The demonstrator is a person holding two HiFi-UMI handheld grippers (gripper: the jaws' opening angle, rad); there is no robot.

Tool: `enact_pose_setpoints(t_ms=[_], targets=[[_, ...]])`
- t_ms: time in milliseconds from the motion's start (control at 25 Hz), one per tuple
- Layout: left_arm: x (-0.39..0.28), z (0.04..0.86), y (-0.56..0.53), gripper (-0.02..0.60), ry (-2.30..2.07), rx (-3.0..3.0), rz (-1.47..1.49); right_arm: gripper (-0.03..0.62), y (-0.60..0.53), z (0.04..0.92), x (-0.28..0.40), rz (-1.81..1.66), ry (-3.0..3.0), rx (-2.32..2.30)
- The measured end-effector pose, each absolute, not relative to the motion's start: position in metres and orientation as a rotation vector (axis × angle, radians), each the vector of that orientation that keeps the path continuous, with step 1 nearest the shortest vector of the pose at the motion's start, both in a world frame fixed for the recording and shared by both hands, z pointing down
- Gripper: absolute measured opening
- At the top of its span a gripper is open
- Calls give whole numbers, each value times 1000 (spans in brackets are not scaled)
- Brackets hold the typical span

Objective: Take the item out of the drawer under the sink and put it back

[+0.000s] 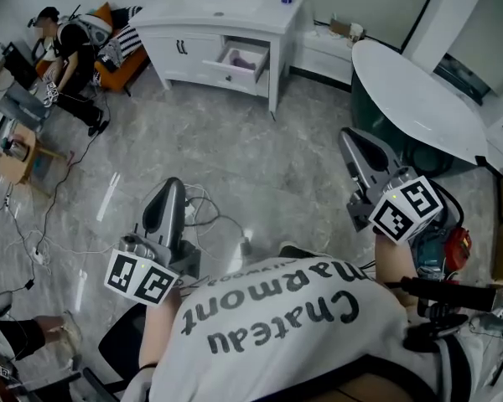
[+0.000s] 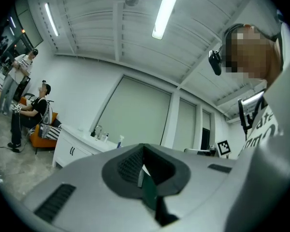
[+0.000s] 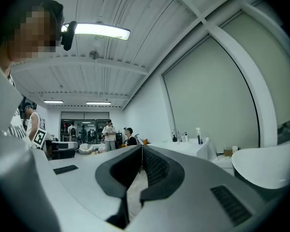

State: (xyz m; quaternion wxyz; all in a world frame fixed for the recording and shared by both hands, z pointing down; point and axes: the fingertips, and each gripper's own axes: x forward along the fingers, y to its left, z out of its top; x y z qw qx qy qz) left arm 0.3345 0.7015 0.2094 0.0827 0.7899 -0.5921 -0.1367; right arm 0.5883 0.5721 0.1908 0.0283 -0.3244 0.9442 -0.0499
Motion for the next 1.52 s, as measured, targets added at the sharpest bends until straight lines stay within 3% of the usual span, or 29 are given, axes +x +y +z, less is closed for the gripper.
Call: enact_pose_setpoints(t_ms=[720, 1520], targets=[[284, 248, 685, 9, -1859, 2258, -369, 12, 538, 207, 514, -153, 2980, -874], [250, 253, 525, 9, -1903, 2230, -266, 12, 362, 222, 480, -288, 2968, -844]])
